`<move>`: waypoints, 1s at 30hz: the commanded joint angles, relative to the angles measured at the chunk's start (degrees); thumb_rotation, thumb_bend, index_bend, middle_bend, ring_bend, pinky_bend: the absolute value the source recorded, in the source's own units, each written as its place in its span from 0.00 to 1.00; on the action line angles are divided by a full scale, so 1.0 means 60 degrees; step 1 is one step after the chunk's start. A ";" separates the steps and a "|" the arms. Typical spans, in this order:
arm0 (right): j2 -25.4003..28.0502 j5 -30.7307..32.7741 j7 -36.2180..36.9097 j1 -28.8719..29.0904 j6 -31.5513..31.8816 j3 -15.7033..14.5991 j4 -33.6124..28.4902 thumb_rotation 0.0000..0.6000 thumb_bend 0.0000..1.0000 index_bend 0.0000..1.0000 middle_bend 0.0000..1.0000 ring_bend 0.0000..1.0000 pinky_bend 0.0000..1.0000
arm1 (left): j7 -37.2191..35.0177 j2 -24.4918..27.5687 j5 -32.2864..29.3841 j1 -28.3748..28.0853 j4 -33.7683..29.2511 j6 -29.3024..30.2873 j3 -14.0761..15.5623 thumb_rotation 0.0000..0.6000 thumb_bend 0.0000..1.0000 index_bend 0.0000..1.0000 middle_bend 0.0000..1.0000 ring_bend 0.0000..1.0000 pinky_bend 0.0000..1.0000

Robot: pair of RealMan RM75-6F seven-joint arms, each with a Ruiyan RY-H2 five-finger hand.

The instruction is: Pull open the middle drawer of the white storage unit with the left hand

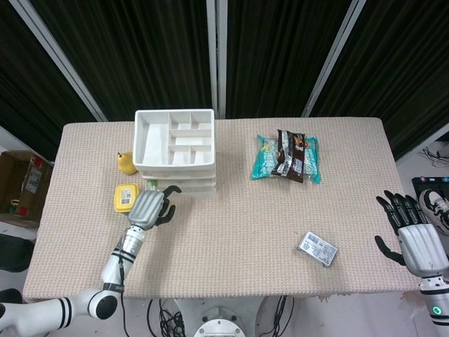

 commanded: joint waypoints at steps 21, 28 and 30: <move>0.0014 -0.0055 -0.0208 -0.0011 0.0016 -0.0018 -0.0182 1.00 0.28 0.00 0.00 0.00 0.00 | 0.0298 0.1432 0.0395 0.0271 -0.2351 -0.0121 0.1100 1.00 0.46 0.36 0.86 1.00 1.00; 0.0053 -0.0075 -0.0204 -0.0026 0.0058 -0.0011 -0.0205 1.00 0.28 0.00 0.00 0.00 0.00 | 0.0338 0.1652 0.0397 0.0172 -0.2597 -0.0263 0.1154 1.00 0.45 0.34 0.85 1.00 1.00; 0.0068 -0.0067 -0.0200 -0.0033 0.0072 -0.0003 -0.0216 1.00 0.28 0.00 0.00 0.00 0.00 | 0.0380 0.1776 0.0445 0.0159 -0.2715 -0.0272 0.1188 1.00 0.42 0.28 0.85 1.00 1.00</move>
